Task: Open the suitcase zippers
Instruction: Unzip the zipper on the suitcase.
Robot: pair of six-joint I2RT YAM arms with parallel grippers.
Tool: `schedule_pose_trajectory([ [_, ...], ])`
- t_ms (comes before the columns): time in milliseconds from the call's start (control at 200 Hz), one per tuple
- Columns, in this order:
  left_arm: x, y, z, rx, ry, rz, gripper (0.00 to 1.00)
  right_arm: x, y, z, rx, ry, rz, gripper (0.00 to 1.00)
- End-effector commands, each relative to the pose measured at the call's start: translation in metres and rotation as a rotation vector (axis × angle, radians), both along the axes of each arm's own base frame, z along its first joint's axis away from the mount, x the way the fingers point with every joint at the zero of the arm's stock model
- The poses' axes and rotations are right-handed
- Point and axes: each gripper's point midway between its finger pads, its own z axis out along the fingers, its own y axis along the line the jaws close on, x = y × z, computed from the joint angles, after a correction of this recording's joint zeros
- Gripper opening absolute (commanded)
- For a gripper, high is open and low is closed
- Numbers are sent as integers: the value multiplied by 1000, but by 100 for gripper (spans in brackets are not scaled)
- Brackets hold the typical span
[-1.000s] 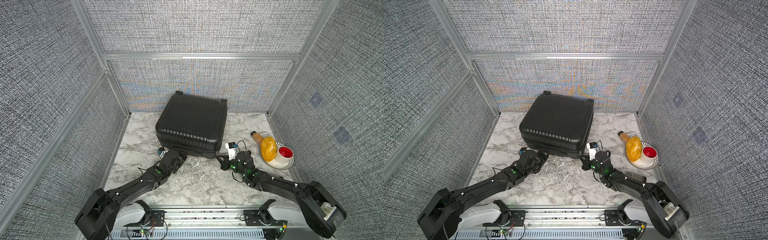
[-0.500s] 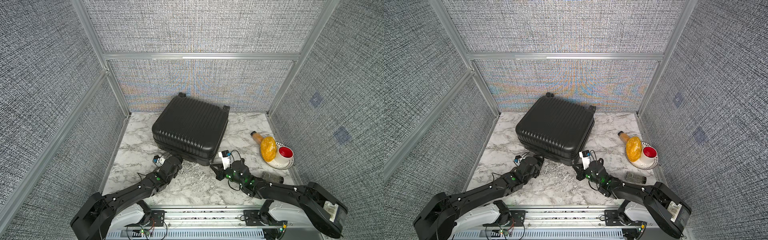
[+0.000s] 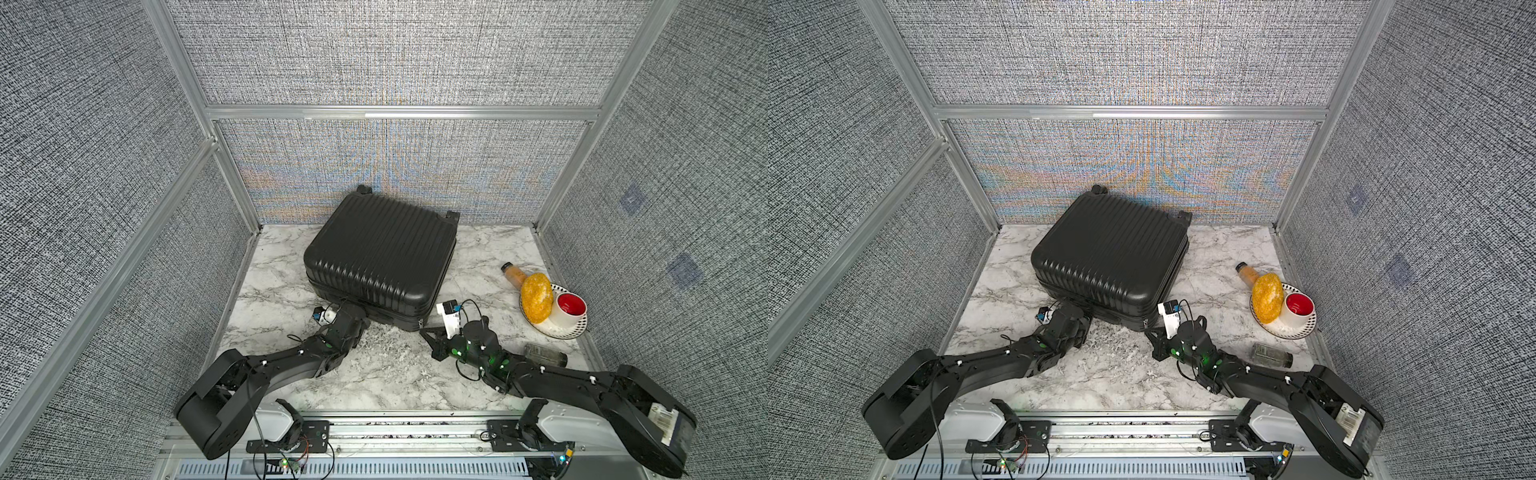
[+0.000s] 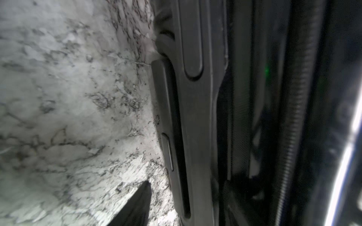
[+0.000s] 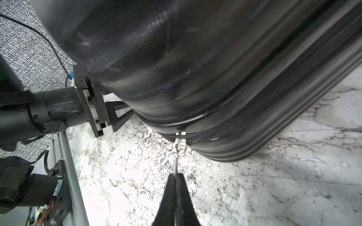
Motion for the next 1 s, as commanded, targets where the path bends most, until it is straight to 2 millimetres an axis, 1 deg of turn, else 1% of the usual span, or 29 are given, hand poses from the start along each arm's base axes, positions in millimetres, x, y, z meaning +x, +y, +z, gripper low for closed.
schedule_pose_trajectory([
  [0, 13, -13, 14, -41, -47, -29, 59, -2, 1, 1, 1, -2, 9, 0],
  [170, 11, -13, 0, -38, -4, -27, 53, -1, 1, 0, -1, -2, 6, 0],
  [265, 9, -11, -8, -32, 15, -20, 48, -1, 1, 0, 1, -1, 6, 0],
  [375, 7, -6, -11, -6, 28, -11, 35, 0, -2, -2, -8, 4, -10, 0],
  [540, 4, 5, -8, 33, 38, -5, 18, 1, -6, -5, -18, 7, -31, 0],
  [706, 0, 14, -9, 43, 46, 10, 8, 1, -9, -8, -36, 11, -38, 0],
  [781, -1, 18, -8, 52, 46, 10, 1, 1, -13, -10, -54, 10, -53, 0],
  [886, -3, 25, -8, 89, 54, -11, 1, 5, -24, -14, -111, 6, -98, 0],
  [996, -6, 35, -7, 153, 77, -56, 1, 12, -45, -20, -178, 7, -175, 0],
])
